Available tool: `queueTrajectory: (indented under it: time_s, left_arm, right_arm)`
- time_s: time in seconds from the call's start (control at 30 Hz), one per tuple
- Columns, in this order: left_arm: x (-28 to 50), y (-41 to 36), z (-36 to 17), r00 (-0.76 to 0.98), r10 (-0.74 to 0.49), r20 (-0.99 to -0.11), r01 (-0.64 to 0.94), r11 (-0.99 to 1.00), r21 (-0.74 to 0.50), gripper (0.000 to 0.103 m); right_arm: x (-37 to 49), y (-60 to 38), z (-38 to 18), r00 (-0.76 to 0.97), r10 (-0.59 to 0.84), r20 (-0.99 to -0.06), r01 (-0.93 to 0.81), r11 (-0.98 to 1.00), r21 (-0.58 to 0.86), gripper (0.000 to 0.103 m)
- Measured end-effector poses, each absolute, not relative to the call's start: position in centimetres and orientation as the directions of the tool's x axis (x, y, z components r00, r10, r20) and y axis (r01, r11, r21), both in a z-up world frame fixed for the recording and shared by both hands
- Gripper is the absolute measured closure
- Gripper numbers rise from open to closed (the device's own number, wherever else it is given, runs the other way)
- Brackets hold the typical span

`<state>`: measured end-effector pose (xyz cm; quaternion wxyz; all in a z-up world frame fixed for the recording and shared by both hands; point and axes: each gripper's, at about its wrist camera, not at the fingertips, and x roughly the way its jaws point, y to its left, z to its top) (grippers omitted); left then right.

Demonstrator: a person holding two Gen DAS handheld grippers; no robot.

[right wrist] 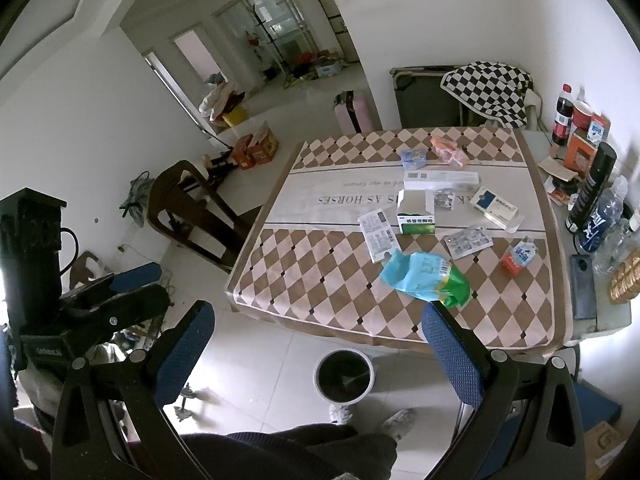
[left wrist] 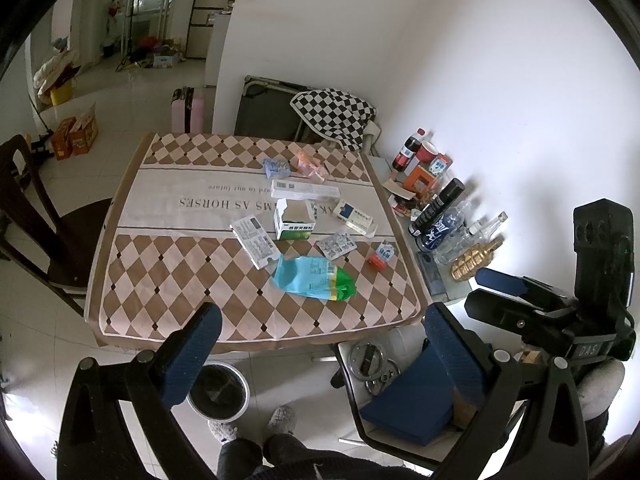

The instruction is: Collect trash

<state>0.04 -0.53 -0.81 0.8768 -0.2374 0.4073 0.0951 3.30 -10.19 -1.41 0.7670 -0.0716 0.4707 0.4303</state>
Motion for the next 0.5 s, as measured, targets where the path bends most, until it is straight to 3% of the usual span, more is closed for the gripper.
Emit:
queueTrajectory:
  time_s: [0.5]
  left_arm:
    - [0.15, -0.72, -0.85, 0.647, -0.029, -0.762, -0.362, 0.868, -0.341, 0.000]
  right_arm:
    - [3.64, -10.29, -1.62, 0.184, 0.592, -0.784, -0.726, 0.620, 0.298, 0.000]
